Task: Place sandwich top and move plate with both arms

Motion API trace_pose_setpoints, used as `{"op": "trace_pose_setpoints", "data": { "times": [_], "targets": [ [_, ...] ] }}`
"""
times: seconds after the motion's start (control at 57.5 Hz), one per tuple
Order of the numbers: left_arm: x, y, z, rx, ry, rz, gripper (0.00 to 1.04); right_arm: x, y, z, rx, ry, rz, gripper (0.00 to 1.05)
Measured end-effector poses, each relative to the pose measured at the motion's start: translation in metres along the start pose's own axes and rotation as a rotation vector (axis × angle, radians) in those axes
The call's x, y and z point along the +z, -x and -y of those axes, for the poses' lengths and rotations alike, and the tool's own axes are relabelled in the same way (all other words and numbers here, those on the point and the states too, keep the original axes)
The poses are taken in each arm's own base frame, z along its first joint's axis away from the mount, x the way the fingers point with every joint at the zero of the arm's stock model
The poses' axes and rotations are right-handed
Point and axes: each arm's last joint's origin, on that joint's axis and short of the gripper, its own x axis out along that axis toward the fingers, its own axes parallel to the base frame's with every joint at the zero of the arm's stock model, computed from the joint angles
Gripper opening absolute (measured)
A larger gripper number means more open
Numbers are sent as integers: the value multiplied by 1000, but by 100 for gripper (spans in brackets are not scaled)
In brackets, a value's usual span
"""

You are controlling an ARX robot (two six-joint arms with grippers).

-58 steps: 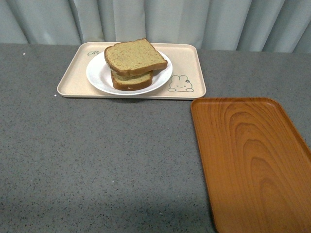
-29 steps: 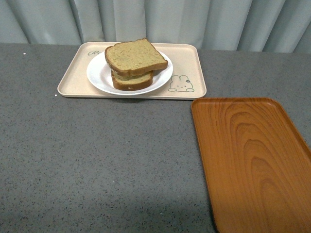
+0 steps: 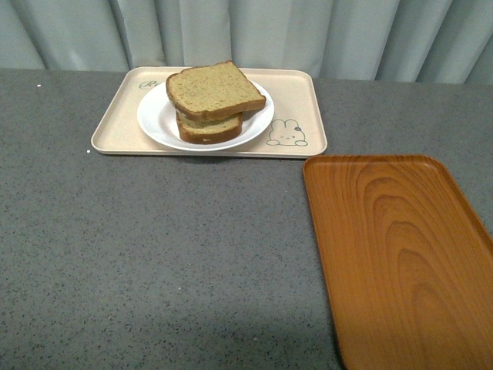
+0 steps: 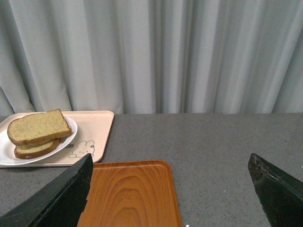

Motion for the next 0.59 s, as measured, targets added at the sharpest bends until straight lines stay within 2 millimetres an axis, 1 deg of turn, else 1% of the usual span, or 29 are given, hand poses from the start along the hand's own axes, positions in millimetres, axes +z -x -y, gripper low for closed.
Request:
{"op": "trace_pose_setpoints", "data": {
  "times": [0.07,0.122,0.157,0.209,0.4,0.417,0.487,0.591],
  "targets": [
    [0,0,0,0,0,0,29,0,0,0,0,0,0,96],
    [0,0,0,0,0,0,36,0,0,0,0,0,0,96],
    [0,0,0,0,0,0,43,0,0,0,0,0,0,96],
    [0,0,0,0,0,0,50,0,0,0,0,0,0,96],
    [0,0,0,0,0,0,84,0,0,0,0,0,0,96],
    [0,0,0,0,0,0,86,0,0,0,0,0,0,96],
    [0,0,0,0,0,0,100,0,0,0,0,0,0,96],
    [0,0,0,0,-2,0,98,0,0,0,0,0,0,96]
  ]
}}
